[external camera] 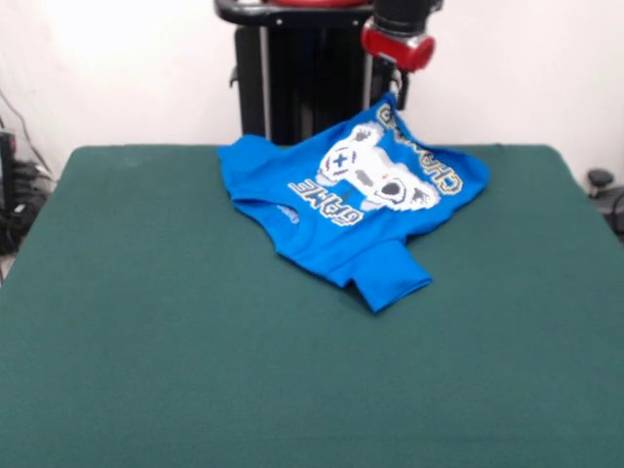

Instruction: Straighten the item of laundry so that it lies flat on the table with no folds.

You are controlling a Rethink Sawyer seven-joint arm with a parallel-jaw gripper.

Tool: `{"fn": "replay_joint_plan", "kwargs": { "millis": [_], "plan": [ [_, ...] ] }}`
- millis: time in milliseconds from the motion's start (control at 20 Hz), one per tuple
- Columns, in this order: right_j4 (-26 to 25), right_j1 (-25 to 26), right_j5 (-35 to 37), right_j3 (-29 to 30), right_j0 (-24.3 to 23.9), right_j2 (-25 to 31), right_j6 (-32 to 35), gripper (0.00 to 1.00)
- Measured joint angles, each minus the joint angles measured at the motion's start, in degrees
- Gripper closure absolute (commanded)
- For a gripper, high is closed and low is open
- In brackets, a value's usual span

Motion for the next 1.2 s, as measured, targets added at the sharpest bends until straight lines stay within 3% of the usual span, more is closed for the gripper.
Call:
{"fn": "replay_joint_plan", "kwargs": {
  "millis": [300,700,850,1200],
  "plan": [
    [-0.37,-1.86,-0.12,0.02,-2.57,2.99,0.00,0.00],
    [0.69,-10.21,5.73,0.02,-3.15,5.52,0.00,0.00],
    [4.88,-14.04,10.17,-1.04,1.47,2.64,0.00,0.00],
    [14.17,-14.22,11.77,-6.13,13.62,-6.56,0.00,0.00]
  ]
}}
